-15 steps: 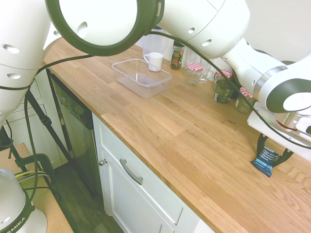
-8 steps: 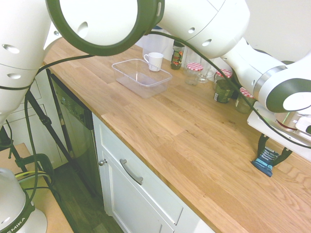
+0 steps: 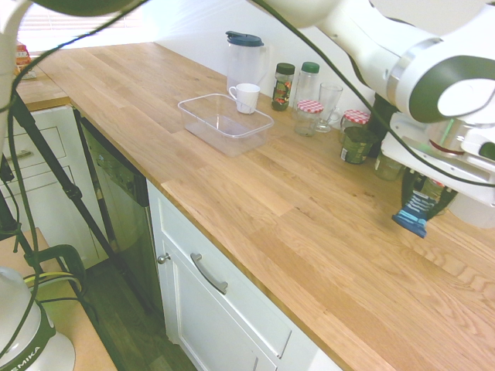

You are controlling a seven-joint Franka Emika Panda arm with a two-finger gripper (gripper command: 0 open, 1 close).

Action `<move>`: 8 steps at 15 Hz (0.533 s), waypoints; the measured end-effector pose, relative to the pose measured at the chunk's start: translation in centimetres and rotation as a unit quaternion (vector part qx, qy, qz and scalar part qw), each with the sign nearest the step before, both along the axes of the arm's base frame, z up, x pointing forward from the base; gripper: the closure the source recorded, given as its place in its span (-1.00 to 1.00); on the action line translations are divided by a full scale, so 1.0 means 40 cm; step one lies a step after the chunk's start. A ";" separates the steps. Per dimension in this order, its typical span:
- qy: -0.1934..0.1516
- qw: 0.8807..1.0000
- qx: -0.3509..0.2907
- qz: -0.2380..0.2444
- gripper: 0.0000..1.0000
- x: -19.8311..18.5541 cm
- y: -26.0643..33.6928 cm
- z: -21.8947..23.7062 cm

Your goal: Put the protein bar into the container

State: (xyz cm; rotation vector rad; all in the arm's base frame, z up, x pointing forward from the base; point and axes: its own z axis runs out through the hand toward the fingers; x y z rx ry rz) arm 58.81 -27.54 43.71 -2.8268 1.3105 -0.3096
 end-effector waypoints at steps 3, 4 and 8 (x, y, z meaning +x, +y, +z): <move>-0.002 1.000 -0.015 0.018 1.00 -0.026 0.145 0.031; -0.002 1.000 -0.020 0.024 1.00 -0.031 0.196 0.035; -0.006 0.998 -0.036 0.047 1.00 -0.055 0.405 0.041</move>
